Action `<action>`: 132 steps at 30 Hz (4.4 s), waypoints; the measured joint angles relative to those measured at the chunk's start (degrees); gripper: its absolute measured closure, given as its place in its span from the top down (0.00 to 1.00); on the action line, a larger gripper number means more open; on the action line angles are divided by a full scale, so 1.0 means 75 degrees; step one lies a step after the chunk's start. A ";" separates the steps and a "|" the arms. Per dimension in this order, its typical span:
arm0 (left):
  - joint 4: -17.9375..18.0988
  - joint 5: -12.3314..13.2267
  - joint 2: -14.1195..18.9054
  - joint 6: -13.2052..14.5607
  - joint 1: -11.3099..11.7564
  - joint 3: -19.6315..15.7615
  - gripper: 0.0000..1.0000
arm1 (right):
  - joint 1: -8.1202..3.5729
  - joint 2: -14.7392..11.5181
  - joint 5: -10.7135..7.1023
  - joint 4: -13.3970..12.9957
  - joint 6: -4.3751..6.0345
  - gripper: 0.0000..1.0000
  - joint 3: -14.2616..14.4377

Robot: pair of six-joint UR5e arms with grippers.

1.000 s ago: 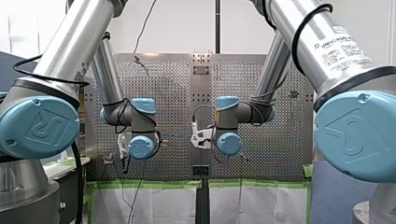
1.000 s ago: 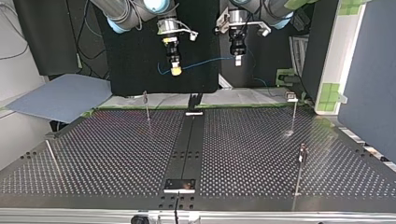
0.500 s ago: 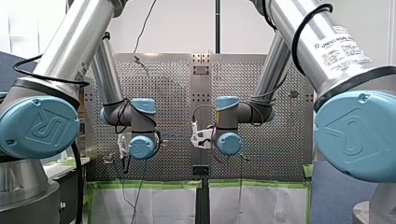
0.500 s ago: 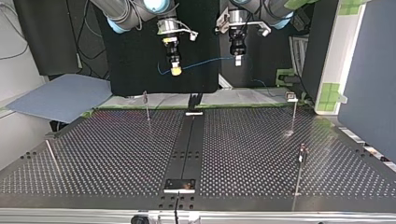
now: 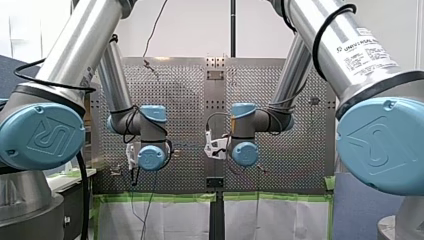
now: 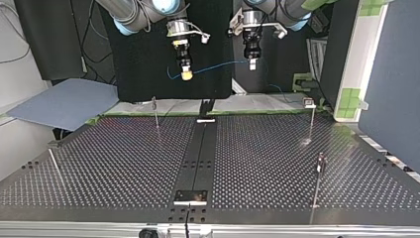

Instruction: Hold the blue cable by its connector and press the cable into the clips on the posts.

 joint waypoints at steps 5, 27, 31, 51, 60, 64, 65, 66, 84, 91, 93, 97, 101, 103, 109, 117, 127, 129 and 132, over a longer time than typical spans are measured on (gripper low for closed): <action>0.0000 0.0000 0.0000 0.0000 0.0000 0.0000 0.00 | 0.0000 0.0000 0.0000 0.0000 0.0000 0.00 0.0001; 0.0000 0.0000 0.0000 0.0000 0.0000 0.0000 0.00 | 0.0000 0.0000 0.0000 0.0000 0.0000 0.00 0.0000; 0.0000 0.0000 0.0000 0.0000 0.0000 0.0000 0.00 | 0.0000 0.0000 0.0000 0.0000 0.0000 0.00 0.0000; 0.0000 0.0000 0.0000 0.0000 0.0000 0.0000 0.00 | 0.0000 0.0000 0.0000 0.0000 0.0000 0.00 0.0000; 0.0009 -0.0006 0.0000 0.0000 -0.0008 0.0008 0.00 | 0.0021 0.0025 -0.0007 0.0034 -0.0014 0.00 -0.0025; 0.0011 -0.0011 0.0000 0.0000 -0.0010 0.0010 0.00 | 0.0147 0.0252 -0.0020 0.0144 -0.0040 0.00 -0.0098; 0.0012 -0.0011 0.0000 0.0000 -0.0011 0.0010 0.00 | 0.0160 0.0318 -0.0021 0.0154 -0.0042 0.00 -0.0103; 0.0012 -0.0011 0.0000 0.0000 -0.0011 0.0011 0.00 | 0.0169 0.0387 -0.0022 0.0162 -0.0044 0.00 -0.0107; -0.0023 0.0024 0.0037 0.0038 0.0010 -0.0025 0.00 | 0.0187 0.1018 -0.0023 0.0176 -0.0047 0.00 -0.0117; -0.0458 0.0177 0.0146 0.0272 0.0044 -0.0316 0.00 | 0.0188 0.1019 -0.0023 0.0176 -0.0047 0.00 -0.0117; -0.0599 0.0183 0.0149 0.0284 0.0045 -0.0336 0.00 | 0.0188 0.1019 -0.0023 0.0176 -0.0047 0.00 -0.0117; -0.0930 0.0187 0.0150 0.0291 0.0047 -0.0349 0.00 | 0.0188 0.1019 -0.0023 0.0176 -0.0047 0.00 -0.0117; -0.1039 0.0187 0.0152 0.0292 0.0047 -0.0350 0.00 | 0.0188 0.1020 -0.0023 0.0176 -0.0047 0.00 -0.0117; -0.1056 0.0187 0.0153 0.0293 0.0047 -0.0351 0.00 | 0.0187 0.1020 -0.0023 0.0176 -0.0047 0.00 -0.0117; -0.1056 0.0186 0.0147 0.0292 0.0056 -0.0361 0.00 | 0.0194 0.1015 -0.0017 0.0183 -0.0041 0.00 -0.0123; -0.1278 0.0011 0.0465 0.0051 0.0077 -0.0297 0.00 | 0.0546 0.0651 0.0331 0.0542 0.0318 0.00 -0.0468; -0.1976 -0.0485 0.1172 -0.0297 0.0225 -0.0153 0.00 | 0.0508 -0.0080 0.0126 0.1275 0.0623 0.00 -0.0808; -0.2113 -0.0612 0.1305 -0.0324 0.0236 -0.0103 0.00 | 0.0457 -0.0230 0.0096 0.1426 0.0666 0.00 -0.0874; -0.2340 -0.0822 0.1532 -0.0347 0.0243 0.0009 0.00 | 0.0378 -0.0483 0.0036 0.1679 0.0716 0.00 -0.0987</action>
